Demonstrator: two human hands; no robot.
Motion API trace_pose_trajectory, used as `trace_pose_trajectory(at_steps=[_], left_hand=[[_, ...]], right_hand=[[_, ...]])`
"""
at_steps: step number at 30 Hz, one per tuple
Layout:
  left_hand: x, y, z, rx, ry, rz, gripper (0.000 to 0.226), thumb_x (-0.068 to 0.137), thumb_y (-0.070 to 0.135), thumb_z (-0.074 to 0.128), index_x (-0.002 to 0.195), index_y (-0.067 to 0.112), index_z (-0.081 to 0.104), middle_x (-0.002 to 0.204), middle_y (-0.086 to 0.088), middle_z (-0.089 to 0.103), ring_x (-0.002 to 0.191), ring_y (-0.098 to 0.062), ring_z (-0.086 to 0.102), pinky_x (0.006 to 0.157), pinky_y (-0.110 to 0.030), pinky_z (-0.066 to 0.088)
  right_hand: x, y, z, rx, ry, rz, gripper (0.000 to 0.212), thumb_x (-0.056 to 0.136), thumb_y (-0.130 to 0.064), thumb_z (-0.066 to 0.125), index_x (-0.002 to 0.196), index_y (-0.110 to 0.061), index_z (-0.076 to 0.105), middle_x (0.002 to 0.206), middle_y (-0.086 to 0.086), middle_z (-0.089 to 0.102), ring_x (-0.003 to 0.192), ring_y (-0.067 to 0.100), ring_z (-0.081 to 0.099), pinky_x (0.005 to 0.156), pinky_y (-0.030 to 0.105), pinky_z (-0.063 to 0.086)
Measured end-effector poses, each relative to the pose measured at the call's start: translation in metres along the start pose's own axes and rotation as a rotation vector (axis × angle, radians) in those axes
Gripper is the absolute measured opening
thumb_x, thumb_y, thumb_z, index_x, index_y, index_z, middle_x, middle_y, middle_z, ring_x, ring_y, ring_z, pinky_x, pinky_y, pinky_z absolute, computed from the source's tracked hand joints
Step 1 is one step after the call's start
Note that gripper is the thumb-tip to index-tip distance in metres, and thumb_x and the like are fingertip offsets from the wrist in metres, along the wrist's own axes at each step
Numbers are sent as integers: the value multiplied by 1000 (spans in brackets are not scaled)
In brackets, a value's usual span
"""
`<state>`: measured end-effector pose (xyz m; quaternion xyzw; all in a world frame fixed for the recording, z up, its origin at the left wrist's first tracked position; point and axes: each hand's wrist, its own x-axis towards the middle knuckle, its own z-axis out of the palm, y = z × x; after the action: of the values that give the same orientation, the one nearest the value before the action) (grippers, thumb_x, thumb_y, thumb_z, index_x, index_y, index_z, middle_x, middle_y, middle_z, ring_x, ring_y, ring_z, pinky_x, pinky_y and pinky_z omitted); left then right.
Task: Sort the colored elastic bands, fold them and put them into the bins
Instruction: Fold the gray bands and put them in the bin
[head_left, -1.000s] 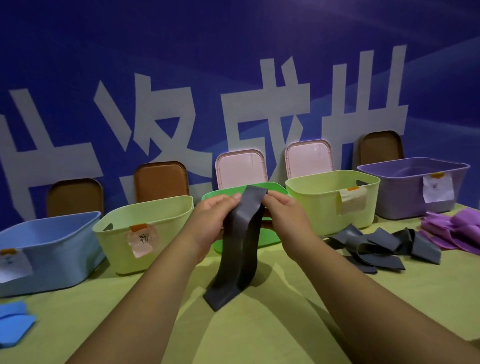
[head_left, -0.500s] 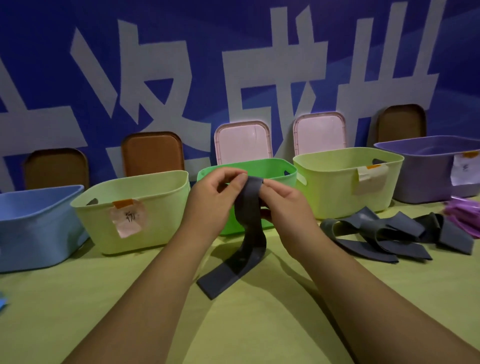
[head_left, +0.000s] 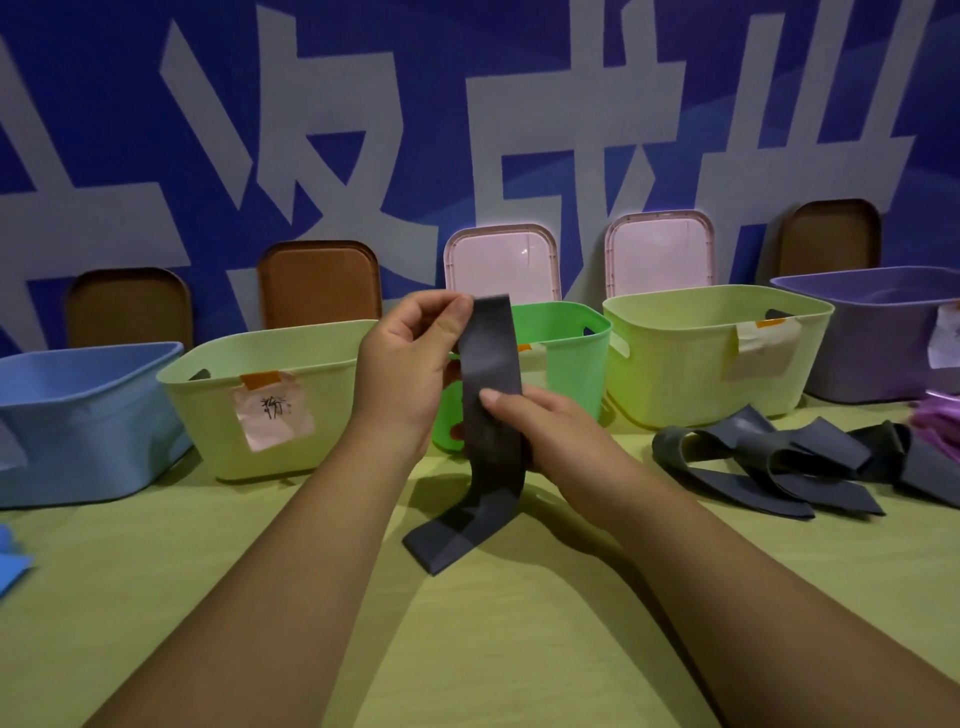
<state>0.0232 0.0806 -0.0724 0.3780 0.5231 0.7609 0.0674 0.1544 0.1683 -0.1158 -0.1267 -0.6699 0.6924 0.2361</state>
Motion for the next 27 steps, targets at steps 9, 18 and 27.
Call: trace_pose_trajectory(at_steps=[9, 18, 27], left_hand=[[9, 1, -12, -37, 145, -10, 12, 104, 28, 70, 107, 20, 79, 101, 4, 79, 95, -11, 73, 75, -28, 60], [15, -9, -16, -98, 175, -71, 17, 104, 29, 70, 102, 13, 76, 95, -5, 77, 87, -15, 70, 67, -27, 58], [20, -18, -24, -81, 178, -101, 13, 104, 25, 70, 100, 16, 77, 99, -5, 79, 92, -14, 70, 77, -33, 61]], right_hand=[[-10, -10, 5, 180, -292, 32, 45, 102, -16, 67, 138, 9, 57, 94, 17, 72, 76, 27, 70, 75, 39, 64], [-16, -13, 5, 419, -433, 183, 27, 100, -15, 63, 121, -1, 70, 79, 14, 71, 60, 18, 70, 58, 25, 60], [-9, 0, 6, 225, -453, 310, 21, 105, -18, 63, 118, -1, 66, 118, 28, 74, 105, 38, 76, 95, 48, 64]])
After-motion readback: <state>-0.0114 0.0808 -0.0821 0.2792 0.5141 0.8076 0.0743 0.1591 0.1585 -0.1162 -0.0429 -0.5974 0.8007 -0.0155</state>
